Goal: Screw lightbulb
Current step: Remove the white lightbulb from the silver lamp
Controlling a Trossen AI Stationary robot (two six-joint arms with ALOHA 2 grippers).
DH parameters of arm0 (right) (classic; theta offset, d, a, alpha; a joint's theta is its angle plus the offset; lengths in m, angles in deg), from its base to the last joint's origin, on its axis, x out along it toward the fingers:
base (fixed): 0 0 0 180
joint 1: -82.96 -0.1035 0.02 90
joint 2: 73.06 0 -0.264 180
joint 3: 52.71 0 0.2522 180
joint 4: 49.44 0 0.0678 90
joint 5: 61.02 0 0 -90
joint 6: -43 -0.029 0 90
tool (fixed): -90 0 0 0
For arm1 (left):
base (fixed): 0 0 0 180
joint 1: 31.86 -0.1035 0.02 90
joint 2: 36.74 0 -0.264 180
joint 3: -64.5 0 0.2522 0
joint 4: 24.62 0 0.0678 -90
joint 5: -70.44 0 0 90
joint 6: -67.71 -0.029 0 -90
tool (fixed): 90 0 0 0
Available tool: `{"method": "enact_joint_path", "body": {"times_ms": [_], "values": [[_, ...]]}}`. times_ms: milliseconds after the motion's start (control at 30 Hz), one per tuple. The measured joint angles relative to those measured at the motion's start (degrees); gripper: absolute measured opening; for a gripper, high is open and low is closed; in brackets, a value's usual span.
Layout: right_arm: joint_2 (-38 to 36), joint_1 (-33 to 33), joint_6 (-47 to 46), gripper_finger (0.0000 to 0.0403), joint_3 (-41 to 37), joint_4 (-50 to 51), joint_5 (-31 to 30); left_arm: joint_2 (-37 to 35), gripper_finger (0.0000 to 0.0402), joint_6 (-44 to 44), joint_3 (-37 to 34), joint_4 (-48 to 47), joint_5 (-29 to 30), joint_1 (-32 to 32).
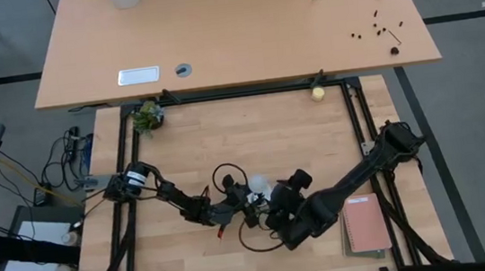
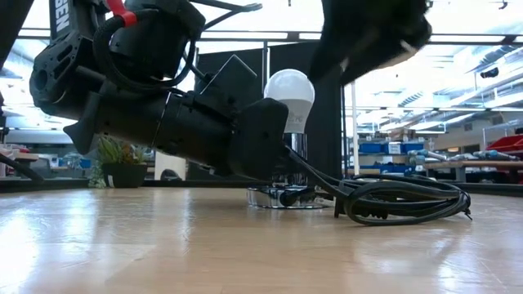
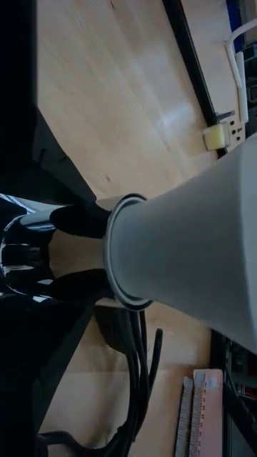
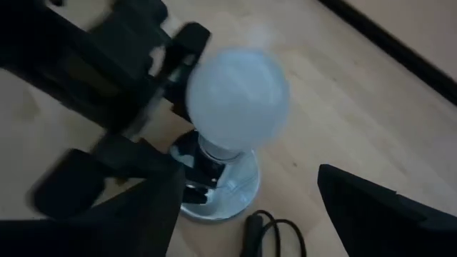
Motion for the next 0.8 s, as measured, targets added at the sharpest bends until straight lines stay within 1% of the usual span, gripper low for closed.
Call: {"method": "enact_joint_path", "body": {"times_ms": [67, 133, 233, 300, 400, 533, 633, 800], "values": [[0.0, -0.7, -0.3, 0.0335, -2.7, -3.3, -2.4, 0.0, 0.0223, 0.0, 0.0, 0.0, 0.0, 0.0], [0.0, -1.4, 1.8, 0.0339, -5.3, -9.0, -4.7, 0.0, 0.0222, 0.0, 0.0, 0.0, 0.0, 0.2], [0.0, -1.7, 7.9, 0.0342, -9.3, -19.3, -5.1, 0.0, 0.0222, -0.4, 0.0, -0.1, 0.0, 0.5], [0.0, -1.7, 9.9, 0.0343, -11.5, -23.9, -5.1, 0.0, 0.0222, -0.4, 0.0, 0.0, 0.0, 0.6], [-0.4, -1.6, 10.1, 0.0342, -13.1, -24.9, -5.0, 0.0, 0.0215, -0.5, 0.0, -0.1, 0.0, 0.7], [-1.7, -1.8, 10.8, 0.0338, -13.5, -25.0, -7.4, 0.0, 0.02, -0.5, 0.0, -0.1, 0.0, 0.7], [-2.4, -1.9, 12.7, 0.0337, -13.5, -26.8, -7.8, 0.0, 0.0191, -0.4, 0.0, 0.0, 0.0, 0.7], [-2.4, -1.9, 16.7, 0.034, -13.5, -31.6, -7.6, 0.0, 0.0189, -0.4, 0.0, 0.0, 0.1, 1.0]]}}
